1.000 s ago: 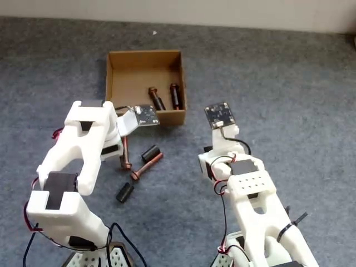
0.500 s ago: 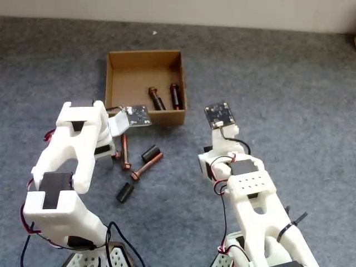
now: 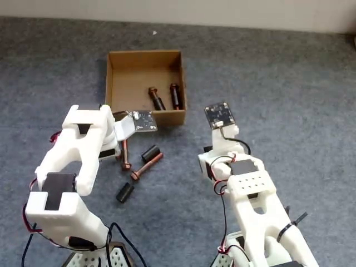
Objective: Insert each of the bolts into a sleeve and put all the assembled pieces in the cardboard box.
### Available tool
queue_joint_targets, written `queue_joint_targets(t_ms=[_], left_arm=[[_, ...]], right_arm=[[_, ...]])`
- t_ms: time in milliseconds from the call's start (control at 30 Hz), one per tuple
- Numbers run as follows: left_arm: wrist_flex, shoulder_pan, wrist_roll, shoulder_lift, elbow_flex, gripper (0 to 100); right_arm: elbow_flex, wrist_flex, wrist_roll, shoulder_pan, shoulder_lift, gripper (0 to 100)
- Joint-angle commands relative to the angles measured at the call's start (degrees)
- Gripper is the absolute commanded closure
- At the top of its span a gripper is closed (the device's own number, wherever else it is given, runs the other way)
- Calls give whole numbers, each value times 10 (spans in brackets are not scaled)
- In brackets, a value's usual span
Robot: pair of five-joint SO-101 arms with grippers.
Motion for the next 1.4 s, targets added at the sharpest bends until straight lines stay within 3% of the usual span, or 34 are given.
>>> queue_joint_targets(t_ms=[0,300,700,1000,1367], left_arm=[[-17,7,-5,-9,-2,977],[93,2,5,-14,-27,987],[96,-6,162,-242,41,940],[98,-6,339,-413,139,899],[94,-7,361,-560,225,899]], right_arm=[[-4,-15,6,7,-27,993],[-4,-15,6,7,-27,993],[-6,-14,2,7,-28,993],[-8,-13,-31,7,-29,993],[-6,-13,-60,7,-29,993]])
